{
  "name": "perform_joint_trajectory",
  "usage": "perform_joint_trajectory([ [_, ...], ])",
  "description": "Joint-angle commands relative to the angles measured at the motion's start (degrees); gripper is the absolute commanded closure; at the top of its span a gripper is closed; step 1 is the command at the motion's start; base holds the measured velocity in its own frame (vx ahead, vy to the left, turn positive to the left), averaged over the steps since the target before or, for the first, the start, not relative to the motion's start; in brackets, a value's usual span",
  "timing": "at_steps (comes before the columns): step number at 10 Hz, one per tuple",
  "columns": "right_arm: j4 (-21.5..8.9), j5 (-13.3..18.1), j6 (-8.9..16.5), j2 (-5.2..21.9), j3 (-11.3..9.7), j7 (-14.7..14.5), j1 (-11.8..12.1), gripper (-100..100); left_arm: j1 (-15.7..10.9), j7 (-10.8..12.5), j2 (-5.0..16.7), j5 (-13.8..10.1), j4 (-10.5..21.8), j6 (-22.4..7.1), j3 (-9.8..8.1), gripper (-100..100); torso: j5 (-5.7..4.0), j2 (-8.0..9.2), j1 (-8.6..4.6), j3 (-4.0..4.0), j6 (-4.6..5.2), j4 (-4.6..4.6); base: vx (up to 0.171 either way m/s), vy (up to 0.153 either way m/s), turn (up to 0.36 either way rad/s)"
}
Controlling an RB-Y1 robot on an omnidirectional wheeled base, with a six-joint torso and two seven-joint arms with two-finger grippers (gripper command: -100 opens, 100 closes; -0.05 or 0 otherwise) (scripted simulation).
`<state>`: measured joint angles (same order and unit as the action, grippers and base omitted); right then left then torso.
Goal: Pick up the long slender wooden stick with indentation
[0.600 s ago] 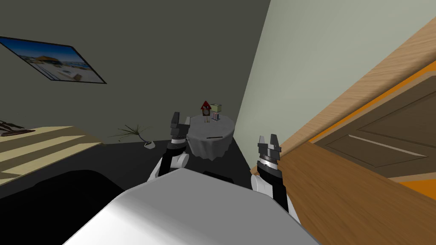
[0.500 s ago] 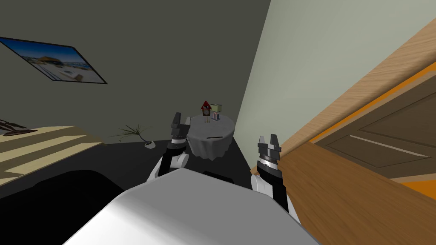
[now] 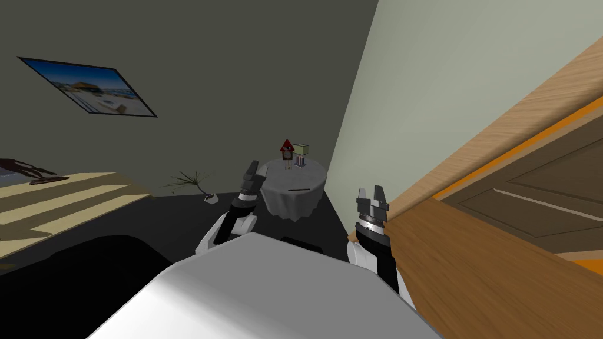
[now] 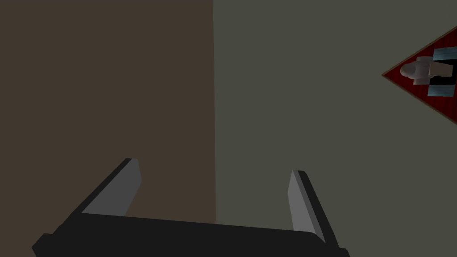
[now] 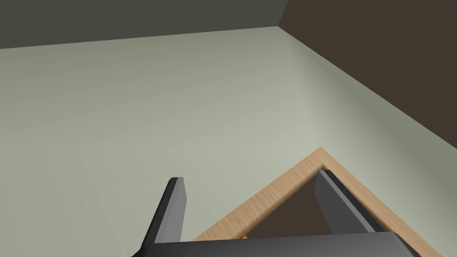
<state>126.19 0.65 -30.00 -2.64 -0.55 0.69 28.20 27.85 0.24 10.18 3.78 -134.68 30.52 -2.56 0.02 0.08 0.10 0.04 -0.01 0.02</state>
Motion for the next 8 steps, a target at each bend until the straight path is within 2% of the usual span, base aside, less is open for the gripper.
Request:
perform_joint_trajectory([
  [1, 0.0, 0.0, 0.0, 0.0, 0.0, 0.0, 0.0, 0, 0.24, 0.56, 1.81, 0.25, 0.47, 0.0, -0.15, -100, 0.0, 0.0, 0.0, 0.0, 0.0, 0.0, -0.013, 0.012, 0.02],
  [2, 0.0, 0.0, 0.0, 0.0, 0.0, 0.0, 0.0, 0, 0.85, 1.55, 4.04, 0.88, 1.29, -0.11, -0.36, -100, -0.01, -0.02, -0.03, -0.01, 0.01, 0.0, -0.013, 0.011, 0.039],
  [3, 0.0, 0.0, 0.0, 0.0, 0.0, 0.0, 0.0, 0, 0.85, 1.55, 4.94, 0.88, 1.29, -0.11, -0.36, -100, -0.01, -0.02, -0.03, -0.01, 0.0, 0.0, -0.011, 0.01, 0.019],
  [6, 0.0, 0.0, 0.0, 0.0, 0.0, 0.0, 0.0, 0, 2.27, 3.73, 10.26, 2.34, 3.11, -0.3, -0.85, -100, -0.01, -0.03, -0.05, -0.02, 0.01, 0.0, -0.013, 0.01, 0.034],
  [7, 0.0, 0.0, 0.0, 0.0, 0.0, 0.0, 0.0, 0, 2.27, 3.73, 11.98, 2.34, 3.11, -0.3, -0.85, -100, -0.01, -0.01, -0.04, -0.01, 0.0, 0.0, -0.014, 0.008, 0.019],
  [8, 0.0, 0.0, 0.0, 0.0, 0.0, 0.0, 0.0, 0, 3.06, 4.88, 13.76, 3.16, 4.1, -0.37, -1.13, -100, -0.01, -0.02, -0.05, -0.01, 0.01, 0.0, -0.014, 0.009, 0.036],
])
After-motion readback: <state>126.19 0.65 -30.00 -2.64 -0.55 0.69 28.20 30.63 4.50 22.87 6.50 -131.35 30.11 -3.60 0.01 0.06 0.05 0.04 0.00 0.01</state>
